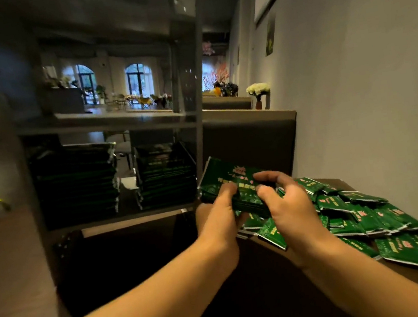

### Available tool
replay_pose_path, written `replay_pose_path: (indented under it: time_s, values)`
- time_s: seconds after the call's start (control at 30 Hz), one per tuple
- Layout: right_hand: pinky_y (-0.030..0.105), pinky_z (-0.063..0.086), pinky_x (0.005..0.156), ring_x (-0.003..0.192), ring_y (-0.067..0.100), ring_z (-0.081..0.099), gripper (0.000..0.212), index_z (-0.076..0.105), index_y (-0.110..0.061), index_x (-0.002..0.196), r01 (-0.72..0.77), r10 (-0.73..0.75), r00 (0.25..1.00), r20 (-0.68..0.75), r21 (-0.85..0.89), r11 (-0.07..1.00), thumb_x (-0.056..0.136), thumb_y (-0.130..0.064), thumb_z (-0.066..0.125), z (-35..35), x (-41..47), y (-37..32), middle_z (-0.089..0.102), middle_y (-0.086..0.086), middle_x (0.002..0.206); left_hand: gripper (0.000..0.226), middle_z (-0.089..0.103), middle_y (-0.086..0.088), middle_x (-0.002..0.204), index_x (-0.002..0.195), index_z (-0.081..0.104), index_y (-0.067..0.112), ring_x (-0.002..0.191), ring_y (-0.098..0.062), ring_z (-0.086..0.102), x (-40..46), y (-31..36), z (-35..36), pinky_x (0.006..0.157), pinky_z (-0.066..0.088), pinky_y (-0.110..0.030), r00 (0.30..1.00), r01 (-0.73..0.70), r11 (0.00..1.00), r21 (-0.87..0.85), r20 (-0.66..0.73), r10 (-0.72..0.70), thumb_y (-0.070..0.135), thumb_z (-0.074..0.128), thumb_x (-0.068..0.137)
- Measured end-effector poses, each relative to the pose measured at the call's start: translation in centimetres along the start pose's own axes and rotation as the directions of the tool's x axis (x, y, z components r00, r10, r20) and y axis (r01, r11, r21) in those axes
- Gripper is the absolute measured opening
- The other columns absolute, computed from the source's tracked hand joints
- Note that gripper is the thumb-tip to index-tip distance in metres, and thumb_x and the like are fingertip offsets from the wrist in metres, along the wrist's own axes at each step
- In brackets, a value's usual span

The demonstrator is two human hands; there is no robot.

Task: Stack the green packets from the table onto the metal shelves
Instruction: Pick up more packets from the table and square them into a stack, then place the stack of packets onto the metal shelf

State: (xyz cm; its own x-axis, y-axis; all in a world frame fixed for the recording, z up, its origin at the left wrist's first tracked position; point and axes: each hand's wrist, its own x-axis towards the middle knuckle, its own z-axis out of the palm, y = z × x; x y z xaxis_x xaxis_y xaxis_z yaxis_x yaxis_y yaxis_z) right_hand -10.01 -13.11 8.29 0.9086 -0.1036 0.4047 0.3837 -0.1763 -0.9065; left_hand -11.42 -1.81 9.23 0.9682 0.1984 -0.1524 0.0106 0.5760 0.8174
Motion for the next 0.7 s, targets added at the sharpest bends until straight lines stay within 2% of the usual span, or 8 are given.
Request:
replay_pose_path:
  time_s: [0.1, 0.17, 0.23, 0.37, 0.5, 0.57, 0.63, 0.7]
  values:
    - [0.036, 0.056, 0.087, 0.102, 0.016, 0.064, 0.017, 0.064, -0.027, 0.109, 0.071, -0.073, 0.994, 0.087, 0.022, 0.997, 0.094, -0.020, 0.059, 1.8, 0.6, -4.5, 0.064, 0.002, 0.113, 0.035, 0.069, -0.010, 0.095, 0.114, 0.054, 0.007, 0.075, -0.015, 0.069, -0.5, 4.5, -0.6, 0.059, 0.053, -0.028, 0.996, -0.090, 0.995, -0.047, -0.020, 0.089, 0.016, 0.067, 0.083]
    - [0.037, 0.056, 0.089, 0.104, 0.017, 0.063, 0.017, 0.063, -0.027, 0.110, 0.118, -0.122, 0.983, 0.135, 0.035, 0.992, 0.094, -0.023, 0.059, 3.5, 1.1, -7.5, 0.062, 0.004, 0.116, 0.045, 0.067, -0.009, 0.088, 0.122, 0.052, 0.003, 0.063, -0.011, 0.068, -1.0, 7.9, -1.2, 0.053, 0.051, -0.024, 0.988, -0.153, 0.987, -0.048, -0.013, 0.153, 0.016, 0.067, 0.082]
    - [0.041, 0.056, 0.088, 0.102, 0.020, 0.064, 0.017, 0.063, -0.027, 0.108, 0.169, -0.176, 0.971, 0.159, 0.055, 0.984, 0.092, -0.025, 0.061, 5.6, 1.7, -9.8, 0.063, 0.006, 0.113, 0.045, 0.065, -0.007, 0.082, 0.122, 0.053, 0.000, 0.056, -0.008, 0.066, -1.4, 10.9, -1.9, 0.049, 0.049, -0.021, 0.978, -0.207, 0.977, -0.042, -0.021, 0.207, 0.016, 0.066, 0.082]
    - [0.043, 0.057, 0.085, 0.097, 0.025, 0.066, 0.016, 0.063, -0.020, 0.109, 0.184, -0.205, 0.956, 0.212, 0.112, 0.976, 0.093, -0.017, 0.060, 10.3, 3.2, -14.0, 0.066, 0.010, 0.106, 0.046, 0.067, -0.005, 0.083, 0.121, 0.054, 0.005, 0.058, -0.009, 0.064, -1.6, 16.2, -3.8, 0.050, 0.049, -0.022, 0.945, -0.320, 0.947, -0.021, -0.072, 0.318, 0.021, 0.068, 0.081]
    - [0.032, 0.058, 0.078, 0.095, 0.021, 0.066, 0.013, 0.062, -0.017, 0.106, 0.131, -0.164, 0.951, 0.262, 0.138, 0.982, 0.093, -0.015, 0.059, 15.1, 6.6, -16.8, 0.066, 0.010, 0.105, 0.023, 0.069, -0.006, 0.084, 0.098, 0.063, 0.008, 0.064, -0.012, 0.066, -1.2, 19.9, -5.7, 0.056, 0.051, -0.024, 0.926, -0.368, 0.929, -0.037, -0.104, 0.363, 0.029, 0.060, 0.091]
    - [0.035, 0.057, 0.083, 0.098, 0.025, 0.065, 0.013, 0.060, -0.014, 0.106, 0.058, -0.093, 0.950, 0.298, 0.125, 0.990, 0.094, -0.015, 0.059, 17.7, 9.2, -17.8, 0.066, 0.011, 0.105, 0.020, 0.066, -0.007, 0.090, 0.092, 0.061, 0.012, 0.077, -0.016, 0.064, -0.8, 20.9, -6.9, 0.062, 0.053, -0.027, 0.931, -0.353, 0.935, -0.034, -0.110, 0.348, 0.028, 0.050, 0.097]
    - [0.042, 0.054, 0.093, 0.105, 0.031, 0.063, 0.024, 0.058, -0.006, 0.117, -0.047, 0.009, 0.942, 0.336, 0.106, 0.993, 0.094, -0.013, 0.059, 19.9, 11.5, -18.3, 0.063, 0.015, 0.113, 0.021, 0.063, -0.009, 0.099, 0.093, 0.059, 0.012, 0.088, -0.021, 0.060, -0.5, 21.0, -8.1, 0.068, 0.052, -0.030, 0.948, -0.307, 0.952, 0.009, -0.091, 0.306, 0.024, 0.043, 0.100]
    - [0.045, 0.051, 0.097, 0.114, 0.035, 0.058, 0.032, 0.056, -0.004, 0.125, -0.040, 0.033, 0.930, 0.367, 0.011, 0.999, 0.094, -0.012, 0.056, 22.4, 13.3, -18.3, 0.058, 0.019, 0.123, 0.021, 0.061, -0.010, 0.106, 0.104, 0.056, 0.010, 0.089, -0.023, 0.060, 0.0, 20.9, -9.4, 0.065, 0.051, -0.031, 0.957, -0.277, 0.960, 0.036, -0.084, 0.279, 0.022, 0.040, 0.102]
